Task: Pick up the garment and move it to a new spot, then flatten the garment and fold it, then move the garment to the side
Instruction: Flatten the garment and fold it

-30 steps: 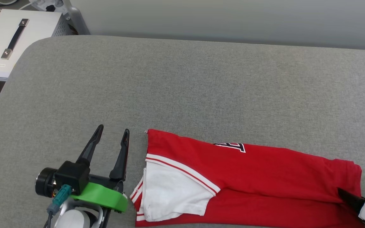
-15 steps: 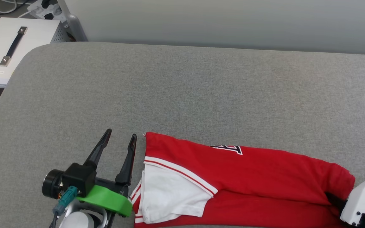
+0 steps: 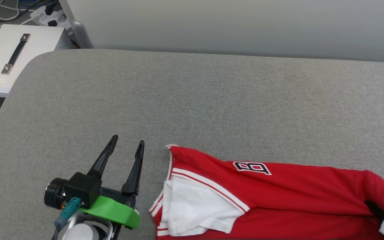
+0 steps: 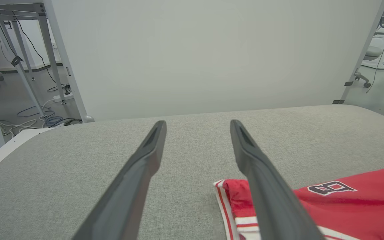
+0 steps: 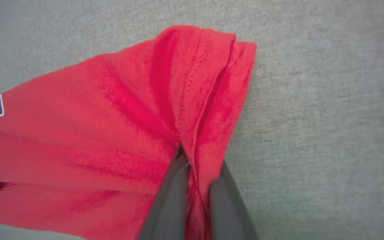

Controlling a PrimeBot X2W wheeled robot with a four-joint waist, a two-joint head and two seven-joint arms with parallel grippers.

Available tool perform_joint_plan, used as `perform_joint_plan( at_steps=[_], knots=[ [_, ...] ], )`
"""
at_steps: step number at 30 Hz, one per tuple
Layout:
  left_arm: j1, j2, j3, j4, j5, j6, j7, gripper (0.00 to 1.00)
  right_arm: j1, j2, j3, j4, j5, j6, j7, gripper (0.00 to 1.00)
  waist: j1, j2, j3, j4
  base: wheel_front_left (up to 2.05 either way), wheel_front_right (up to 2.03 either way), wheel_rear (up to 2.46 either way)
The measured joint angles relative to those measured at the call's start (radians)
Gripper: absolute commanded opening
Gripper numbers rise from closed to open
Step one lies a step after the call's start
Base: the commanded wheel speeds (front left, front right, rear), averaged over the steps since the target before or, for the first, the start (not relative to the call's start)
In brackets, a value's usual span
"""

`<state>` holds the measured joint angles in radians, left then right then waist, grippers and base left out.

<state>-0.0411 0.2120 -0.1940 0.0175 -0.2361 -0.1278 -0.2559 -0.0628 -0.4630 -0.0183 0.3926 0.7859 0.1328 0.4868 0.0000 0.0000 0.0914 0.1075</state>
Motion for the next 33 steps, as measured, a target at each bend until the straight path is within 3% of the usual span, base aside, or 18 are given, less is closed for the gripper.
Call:
perform_joint_plan(
  at_steps=[5,13,21,33],
  knots=[
    [0.003,-0.001,-0.007,0.002,-0.005,0.000,0.000,1.00,0.000,-0.054,-0.047,0.024,-0.026,0.000,-0.013,0.00,0.0000,0.0000,-0.009,0.000,0.00,0.00,0.00],
    [0.004,-0.002,-0.010,0.007,-0.014,0.000,0.000,1.00,0.031,-0.034,-0.044,-0.069,-0.026,-0.001,0.006,0.00,0.0000,0.0000,-0.021,0.003,0.00,0.00,0.00],
    [0.029,-0.014,-0.007,0.011,-0.028,0.000,0.000,1.00,0.099,0.039,-0.029,-0.231,-0.036,-0.001,0.055,0.00,0.0000,0.0000,-0.060,0.008,0.00,0.00,0.00],
    [0.041,-0.025,0.005,0.010,-0.038,0.000,0.000,1.00,0.143,0.239,0.030,-0.413,-0.062,-0.001,0.169,0.00,0.0000,0.0000,-0.082,0.041,0.00,0.00,0.00]
  ],
)
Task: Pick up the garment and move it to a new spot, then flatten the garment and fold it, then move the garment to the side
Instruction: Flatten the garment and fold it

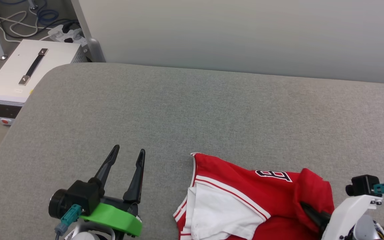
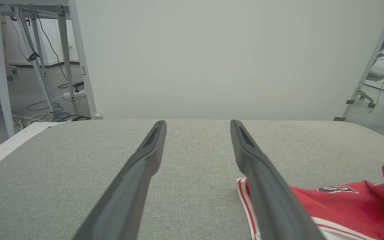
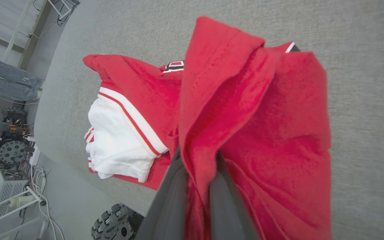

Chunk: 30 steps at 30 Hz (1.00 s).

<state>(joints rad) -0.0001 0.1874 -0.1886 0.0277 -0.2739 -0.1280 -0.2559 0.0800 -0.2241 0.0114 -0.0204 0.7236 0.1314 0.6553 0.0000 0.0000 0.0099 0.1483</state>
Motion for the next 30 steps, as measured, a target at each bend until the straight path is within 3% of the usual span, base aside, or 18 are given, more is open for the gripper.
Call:
perform_joint_plan(
  at_steps=[4,9,18,30],
  knots=[
    [0.000,-0.002,0.002,0.000,0.000,0.000,0.000,1.00,-0.007,0.092,0.026,-0.017,-0.011,0.000,0.000,0.00,0.0000,0.0000,0.001,0.011,0.00,0.00,0.00],
    [0.000,-0.003,0.006,0.000,0.000,0.000,0.000,1.00,-0.034,0.161,0.084,-0.023,0.001,0.000,-0.016,0.00,0.0000,0.0000,0.001,0.023,0.00,0.00,0.00],
    [0.000,-0.003,0.004,0.006,-0.011,0.000,0.000,1.00,-0.086,0.172,0.207,0.089,0.102,0.000,-0.166,0.00,0.0000,0.0000,0.004,0.044,0.00,0.00,0.00],
    [-0.001,-0.004,-0.001,0.014,-0.011,0.000,0.000,1.00,-0.211,0.174,0.323,0.320,0.127,0.000,-0.319,0.00,0.0000,0.0000,0.017,0.067,0.00,0.00,0.00]
  ],
)
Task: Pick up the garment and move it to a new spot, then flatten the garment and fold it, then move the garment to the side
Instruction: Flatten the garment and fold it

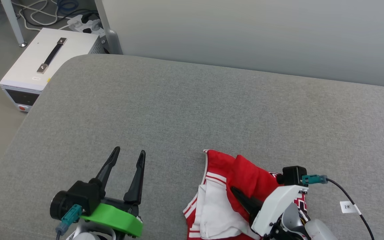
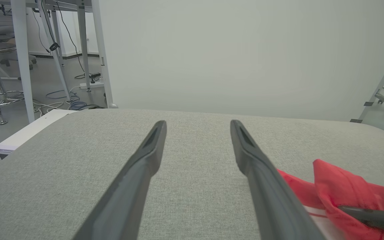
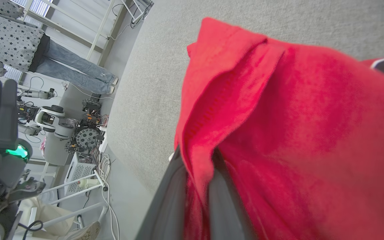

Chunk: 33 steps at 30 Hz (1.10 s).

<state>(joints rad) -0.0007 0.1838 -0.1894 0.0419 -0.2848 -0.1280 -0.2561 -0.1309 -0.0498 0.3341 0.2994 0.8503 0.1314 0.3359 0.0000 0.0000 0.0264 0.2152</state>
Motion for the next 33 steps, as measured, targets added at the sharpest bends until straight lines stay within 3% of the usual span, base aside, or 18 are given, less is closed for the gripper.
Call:
perform_joint_plan(
  at_steps=[1,2,3,13,18,21,24,33],
  knots=[
    [0.000,0.000,0.000,0.001,-0.001,0.000,0.000,1.00,-0.014,0.001,0.006,0.023,0.000,0.000,-0.012,0.00,0.0000,0.0000,0.001,0.002,0.00,0.00,0.00],
    [0.000,0.000,-0.001,0.002,-0.002,0.000,0.000,1.00,-0.024,0.000,0.015,0.039,0.000,0.000,-0.018,0.32,0.0000,0.0000,0.002,0.004,0.00,0.00,0.00],
    [0.000,0.000,-0.001,0.004,-0.003,0.000,0.000,1.00,-0.037,-0.001,0.029,0.055,0.000,0.000,-0.025,0.97,0.0000,0.0000,0.003,0.006,0.00,0.00,0.00],
    [0.000,0.000,-0.001,0.013,-0.007,0.000,0.000,1.00,-0.085,0.002,0.222,0.044,0.124,0.000,-0.068,1.00,0.0000,0.0000,-0.014,0.012,0.00,0.00,0.00],
    [0.000,0.001,-0.003,0.013,-0.007,0.000,0.000,1.00,-0.105,0.003,0.237,0.019,0.110,0.000,-0.068,1.00,0.0000,0.0000,-0.024,0.000,0.00,0.00,0.00],
    [0.001,0.001,-0.006,0.012,-0.007,0.000,0.000,1.00,-0.127,0.002,0.206,0.006,0.016,0.000,-0.066,1.00,0.0000,0.0000,-0.030,-0.013,0.00,0.00,0.00],
    [0.001,0.002,-0.012,0.012,-0.011,0.000,0.000,1.00,-0.161,-0.040,0.177,-0.028,-0.118,0.000,-0.062,1.00,0.0000,0.0000,-0.036,-0.032,0.00,0.00,0.00],
    [0.003,-0.024,-0.003,0.007,-0.077,0.000,0.000,1.00,-0.193,-0.279,0.092,-0.165,-0.373,0.000,-0.167,1.00,0.0000,0.0000,-0.055,-0.094,0.00,0.00,0.00]
  ],
)
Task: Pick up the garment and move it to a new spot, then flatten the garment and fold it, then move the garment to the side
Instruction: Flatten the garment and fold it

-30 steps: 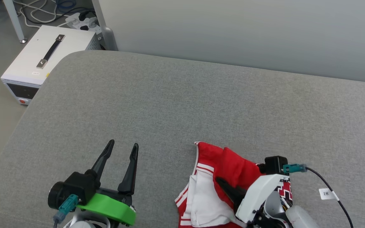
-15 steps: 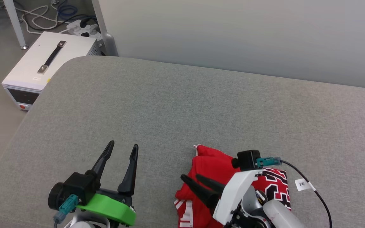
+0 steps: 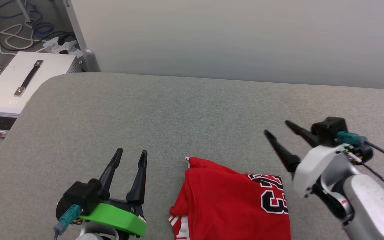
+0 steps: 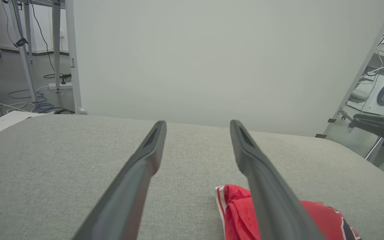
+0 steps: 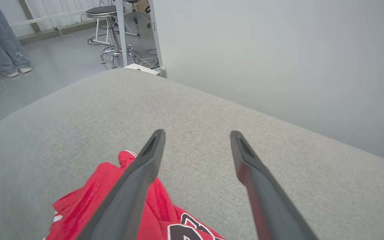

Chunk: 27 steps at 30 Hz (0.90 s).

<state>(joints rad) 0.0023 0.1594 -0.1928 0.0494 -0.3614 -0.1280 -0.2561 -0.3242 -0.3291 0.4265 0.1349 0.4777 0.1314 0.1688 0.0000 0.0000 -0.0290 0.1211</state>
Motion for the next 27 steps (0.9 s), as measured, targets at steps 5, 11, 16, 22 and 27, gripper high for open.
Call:
perform_joint_plan(
  at_steps=[5,11,16,22,27],
  knots=[
    [0.000,-0.004,0.006,-0.003,-0.013,0.000,0.000,1.00,0.026,-0.076,-0.100,-0.042,-0.088,0.000,-0.094,1.00,0.0000,0.0000,-0.004,-0.033,0.00,0.00,0.00],
    [0.001,-0.005,0.001,-0.010,-0.018,0.000,0.000,1.00,0.187,-0.057,-0.263,-0.118,-0.160,0.000,-0.240,1.00,0.0000,0.0000,0.003,-0.055,0.00,0.00,0.00],
    [0.018,-0.013,-0.007,-0.016,-0.019,0.000,0.000,1.00,0.308,0.043,-0.374,-0.181,-0.194,0.000,-0.324,1.00,0.0000,0.0000,0.011,-0.057,0.00,0.00,0.00],
    [0.034,-0.032,0.006,-0.016,0.009,0.000,0.000,1.00,0.390,0.135,-0.435,-0.221,-0.225,0.000,-0.385,1.00,0.0000,0.0000,0.015,-0.054,0.00,0.00,0.00],
    [0.037,-0.037,0.012,-0.017,0.028,0.000,0.000,1.00,0.417,0.179,-0.447,-0.209,-0.242,0.000,-0.405,1.00,0.0000,0.0000,0.016,-0.049,0.00,0.00,0.00]
  ],
)
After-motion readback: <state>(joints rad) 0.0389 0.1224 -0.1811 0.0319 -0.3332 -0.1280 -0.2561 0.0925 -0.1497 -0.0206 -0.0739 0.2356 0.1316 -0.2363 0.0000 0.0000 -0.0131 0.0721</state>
